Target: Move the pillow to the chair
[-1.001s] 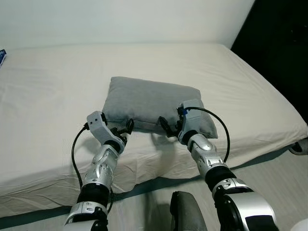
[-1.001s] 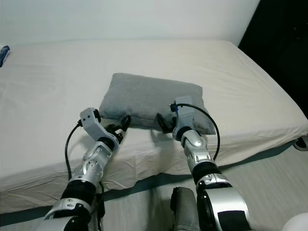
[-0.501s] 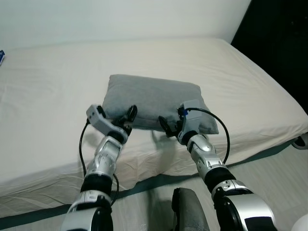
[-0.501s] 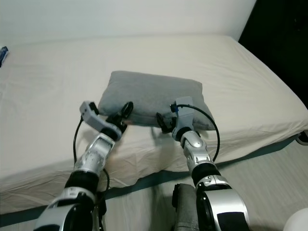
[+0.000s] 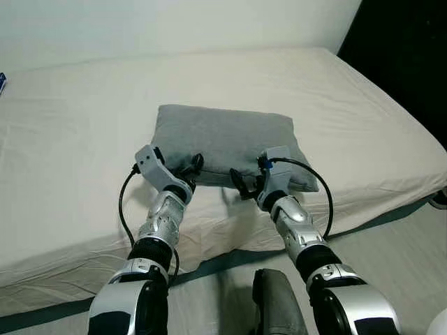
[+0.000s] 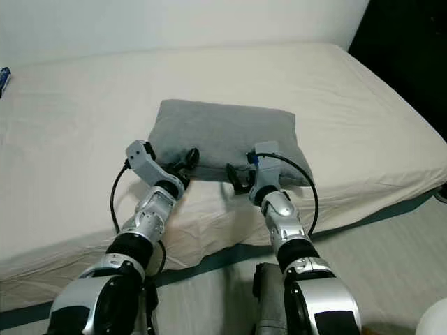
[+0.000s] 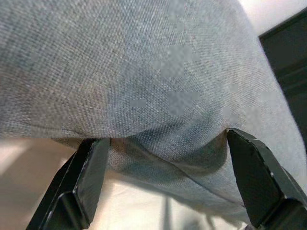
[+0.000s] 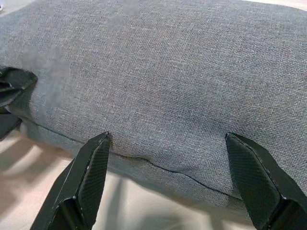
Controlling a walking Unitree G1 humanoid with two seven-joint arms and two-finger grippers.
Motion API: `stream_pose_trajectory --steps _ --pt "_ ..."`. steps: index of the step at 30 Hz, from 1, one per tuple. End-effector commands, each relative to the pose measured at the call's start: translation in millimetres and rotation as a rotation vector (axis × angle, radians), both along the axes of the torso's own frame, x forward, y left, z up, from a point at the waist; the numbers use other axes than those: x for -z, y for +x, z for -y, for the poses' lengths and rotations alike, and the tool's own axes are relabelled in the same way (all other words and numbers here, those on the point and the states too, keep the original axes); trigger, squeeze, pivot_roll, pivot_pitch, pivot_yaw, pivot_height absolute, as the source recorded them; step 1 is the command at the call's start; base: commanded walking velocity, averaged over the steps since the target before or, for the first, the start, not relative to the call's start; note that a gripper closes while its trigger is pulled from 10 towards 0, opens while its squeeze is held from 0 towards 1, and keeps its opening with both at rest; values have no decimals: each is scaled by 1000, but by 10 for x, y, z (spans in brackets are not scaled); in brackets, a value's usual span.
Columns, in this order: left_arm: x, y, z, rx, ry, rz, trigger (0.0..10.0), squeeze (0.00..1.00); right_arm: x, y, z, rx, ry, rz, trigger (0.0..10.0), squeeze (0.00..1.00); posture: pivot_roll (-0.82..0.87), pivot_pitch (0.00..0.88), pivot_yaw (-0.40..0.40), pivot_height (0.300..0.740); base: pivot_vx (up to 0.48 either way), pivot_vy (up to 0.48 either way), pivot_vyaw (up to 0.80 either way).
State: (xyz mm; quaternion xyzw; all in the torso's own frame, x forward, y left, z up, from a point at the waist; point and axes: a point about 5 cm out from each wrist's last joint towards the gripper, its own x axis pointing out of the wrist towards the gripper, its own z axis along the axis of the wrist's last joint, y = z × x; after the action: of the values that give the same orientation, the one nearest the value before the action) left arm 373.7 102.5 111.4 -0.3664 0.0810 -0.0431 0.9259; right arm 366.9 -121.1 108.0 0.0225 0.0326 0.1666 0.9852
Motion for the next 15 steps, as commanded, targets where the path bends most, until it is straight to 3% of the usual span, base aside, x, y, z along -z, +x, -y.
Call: stream_pose_trajectory --steps 1,9,10,11,12,14,15 --pt "32 7 -22 0 3 -38 10000 0 55 -27 26 22 25 -16 10000 0 11 191 -36 535 0 0 0" --pt "39 37 -29 -48 12 -98 10000 0 49 -20 18 29 34 -18 10000 0 13 183 -35 535 0 0 0" --pt "7 63 -8 -77 -32 -116 10000 0 44 -17 3 30 40 -18 10000 0 14 181 -33 535 0 0 0" --pt "-48 99 26 -113 -135 -134 10000 0 40 -15 -11 31 45 -18 10000 0 12 175 -33 535 0 0 0" --pt "-48 99 26 -113 -135 -134 10000 0 40 -15 -11 31 45 -18 10000 0 12 175 -33 535 0 0 0" --pt "-104 133 52 -170 -278 -162 10000 0 38 -15 -22 31 48 -18 10000 0 11 174 -32 535 0 0 0" --pt "-104 133 52 -170 -278 -162 10000 0 38 -15 -22 31 48 -18 10000 0 11 174 -32 535 0 0 0"
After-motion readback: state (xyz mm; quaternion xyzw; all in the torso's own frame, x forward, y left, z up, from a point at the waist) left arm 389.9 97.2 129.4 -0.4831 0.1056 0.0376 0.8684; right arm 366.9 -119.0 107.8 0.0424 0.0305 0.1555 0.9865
